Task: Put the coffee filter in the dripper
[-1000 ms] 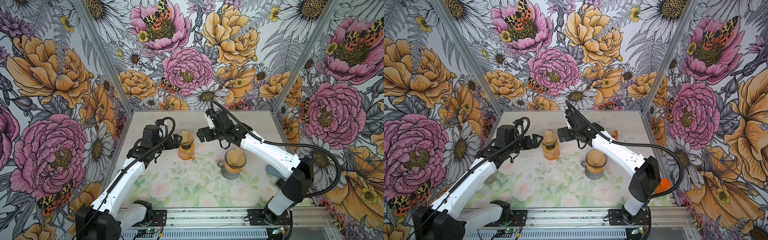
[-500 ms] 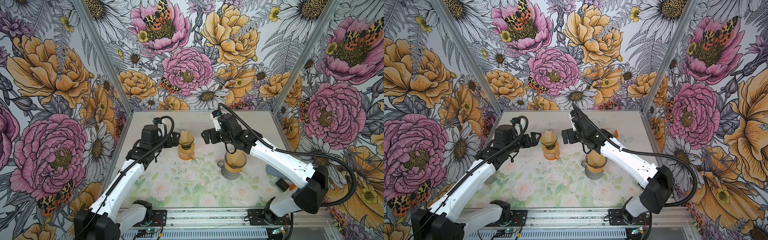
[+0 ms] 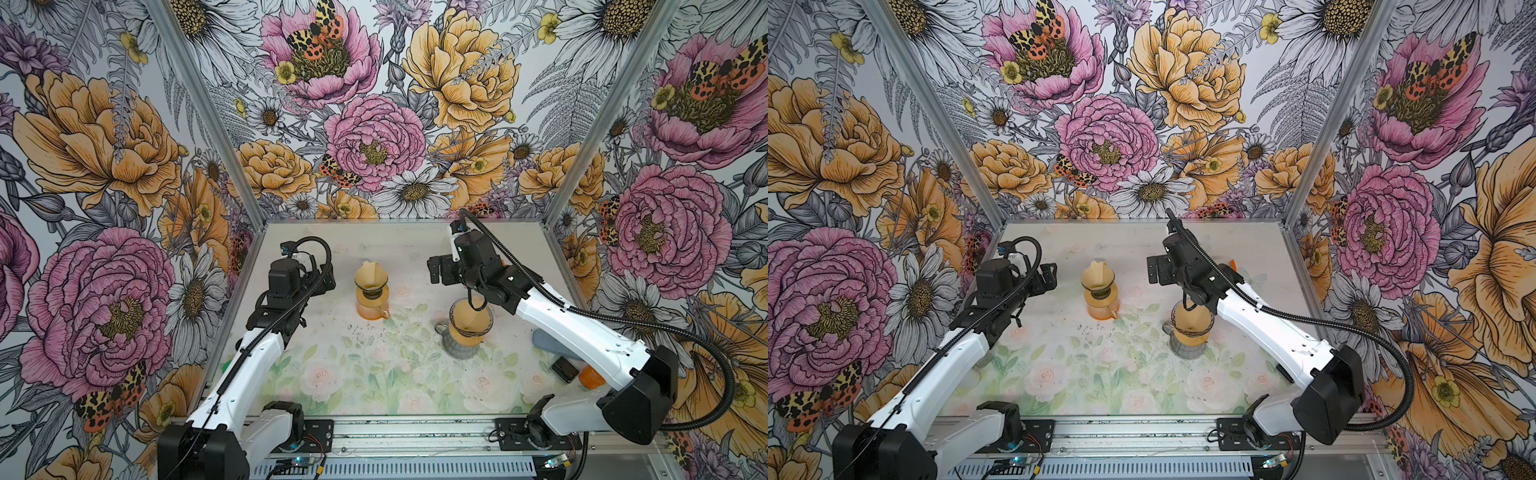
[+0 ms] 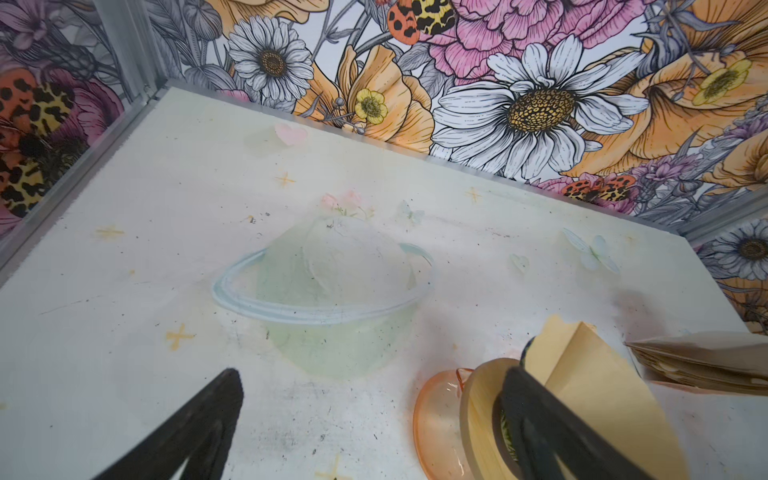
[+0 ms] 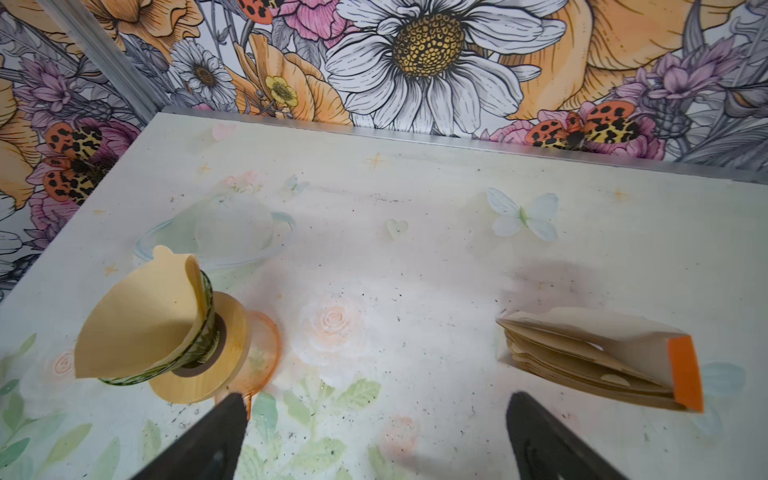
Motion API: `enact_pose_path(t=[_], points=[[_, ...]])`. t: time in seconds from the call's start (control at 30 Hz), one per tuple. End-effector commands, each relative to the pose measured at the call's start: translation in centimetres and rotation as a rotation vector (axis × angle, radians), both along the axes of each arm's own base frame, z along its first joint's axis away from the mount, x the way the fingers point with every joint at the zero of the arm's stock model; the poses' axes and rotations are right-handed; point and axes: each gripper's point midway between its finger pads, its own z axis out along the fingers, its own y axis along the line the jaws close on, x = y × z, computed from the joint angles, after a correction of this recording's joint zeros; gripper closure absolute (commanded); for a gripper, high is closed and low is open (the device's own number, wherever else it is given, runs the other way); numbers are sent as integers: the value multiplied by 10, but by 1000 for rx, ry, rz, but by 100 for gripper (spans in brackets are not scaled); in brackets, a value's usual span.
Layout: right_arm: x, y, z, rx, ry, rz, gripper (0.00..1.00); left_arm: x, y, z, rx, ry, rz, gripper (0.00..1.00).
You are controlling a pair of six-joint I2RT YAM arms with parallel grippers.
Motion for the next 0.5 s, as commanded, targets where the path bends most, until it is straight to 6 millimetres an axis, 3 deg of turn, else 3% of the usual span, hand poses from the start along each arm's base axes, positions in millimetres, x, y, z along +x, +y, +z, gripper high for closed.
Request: enact_pose_path(t=[0.0, 0.2, 0.47], points=[[1, -23, 14, -8, -65, -70, 1, 5, 23, 21, 98, -109, 75, 1], [-1, -46, 12, -7, -78, -118, 1, 2, 44, 14, 150, -150, 145, 1], [-3, -65, 10, -15, -84, -149, 1, 9, 51, 0, 200, -218, 143, 1]])
